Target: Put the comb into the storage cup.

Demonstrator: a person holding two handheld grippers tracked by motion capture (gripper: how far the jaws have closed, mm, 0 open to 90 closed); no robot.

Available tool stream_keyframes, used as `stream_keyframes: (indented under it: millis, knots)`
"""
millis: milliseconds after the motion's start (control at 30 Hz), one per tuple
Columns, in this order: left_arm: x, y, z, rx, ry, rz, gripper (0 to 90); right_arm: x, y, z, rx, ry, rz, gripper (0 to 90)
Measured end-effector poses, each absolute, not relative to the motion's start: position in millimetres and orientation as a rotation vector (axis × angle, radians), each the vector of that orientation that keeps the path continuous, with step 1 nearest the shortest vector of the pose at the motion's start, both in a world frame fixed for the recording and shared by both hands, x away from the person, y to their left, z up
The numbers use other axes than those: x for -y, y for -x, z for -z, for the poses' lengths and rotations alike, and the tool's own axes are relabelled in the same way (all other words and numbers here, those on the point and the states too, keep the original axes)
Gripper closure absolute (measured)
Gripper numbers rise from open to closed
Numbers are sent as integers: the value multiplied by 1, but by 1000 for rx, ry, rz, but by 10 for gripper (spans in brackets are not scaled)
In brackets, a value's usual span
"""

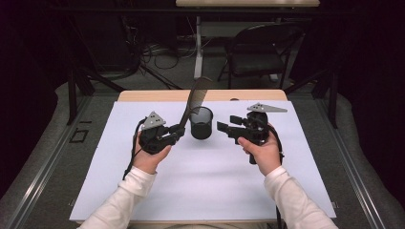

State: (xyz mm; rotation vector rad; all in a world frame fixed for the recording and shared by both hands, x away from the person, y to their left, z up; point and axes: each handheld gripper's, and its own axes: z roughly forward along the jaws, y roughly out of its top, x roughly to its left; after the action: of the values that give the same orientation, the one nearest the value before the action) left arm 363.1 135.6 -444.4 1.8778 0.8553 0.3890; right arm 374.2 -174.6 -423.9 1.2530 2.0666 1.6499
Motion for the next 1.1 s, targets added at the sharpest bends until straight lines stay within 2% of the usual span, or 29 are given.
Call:
stream_keyframes:
  millis: [633,1100]
  knots:
    - [-130,-359,453,-845,-1862,-417,728,164,-389,410,-2120,-1293,-1592,323]
    - [-128,-359,461,-853,-1871,-416,728,161,-398,404,-2129,-1372,-1680,384]
